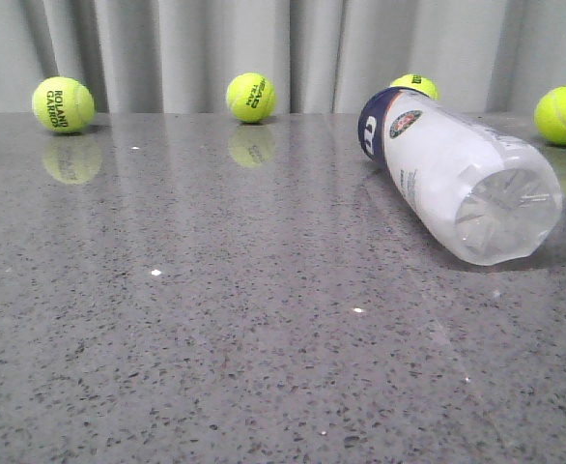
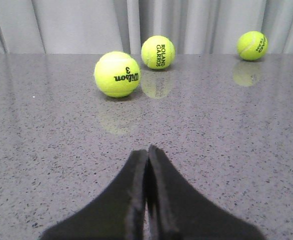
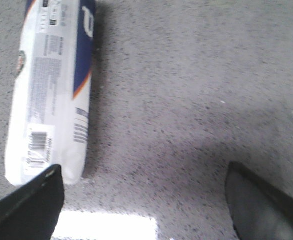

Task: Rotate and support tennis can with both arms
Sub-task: 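Move the right gripper above the lying Wilson tennis can, then lower the open right gripper around the can's middle and close it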

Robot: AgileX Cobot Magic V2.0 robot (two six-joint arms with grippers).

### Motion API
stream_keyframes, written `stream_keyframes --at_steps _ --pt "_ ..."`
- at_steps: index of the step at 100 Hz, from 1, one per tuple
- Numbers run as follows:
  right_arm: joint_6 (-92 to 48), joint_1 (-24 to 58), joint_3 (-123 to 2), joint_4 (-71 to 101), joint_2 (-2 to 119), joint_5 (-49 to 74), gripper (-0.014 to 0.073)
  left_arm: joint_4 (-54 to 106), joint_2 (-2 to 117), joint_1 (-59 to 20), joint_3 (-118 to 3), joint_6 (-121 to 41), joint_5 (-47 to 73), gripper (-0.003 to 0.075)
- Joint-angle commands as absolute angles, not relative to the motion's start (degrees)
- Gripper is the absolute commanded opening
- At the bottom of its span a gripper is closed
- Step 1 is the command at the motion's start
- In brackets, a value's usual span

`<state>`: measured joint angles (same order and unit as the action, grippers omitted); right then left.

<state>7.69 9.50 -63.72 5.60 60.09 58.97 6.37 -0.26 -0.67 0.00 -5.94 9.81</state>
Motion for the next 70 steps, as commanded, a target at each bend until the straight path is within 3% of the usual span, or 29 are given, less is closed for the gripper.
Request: stream_keyframes --at_steps 1,33,70 --pt "7.4 11.6 -68.4 6.4 62.7 57.8 0.0647 6.5 -2.2 -0.5 2.6 -5.4 5.5 -0.002" --pt "11.1 18.8 -81.0 6.5 78.9 63.5 0.0647 6.5 -2.2 -0.5 2.6 -5.4 5.5 -0.002" --pt "14.9 20.3 -90.8 6.8 92.3 66.3 0.0647 6.5 -2.2 -0.5 2.6 -5.4 5.5 -0.002"
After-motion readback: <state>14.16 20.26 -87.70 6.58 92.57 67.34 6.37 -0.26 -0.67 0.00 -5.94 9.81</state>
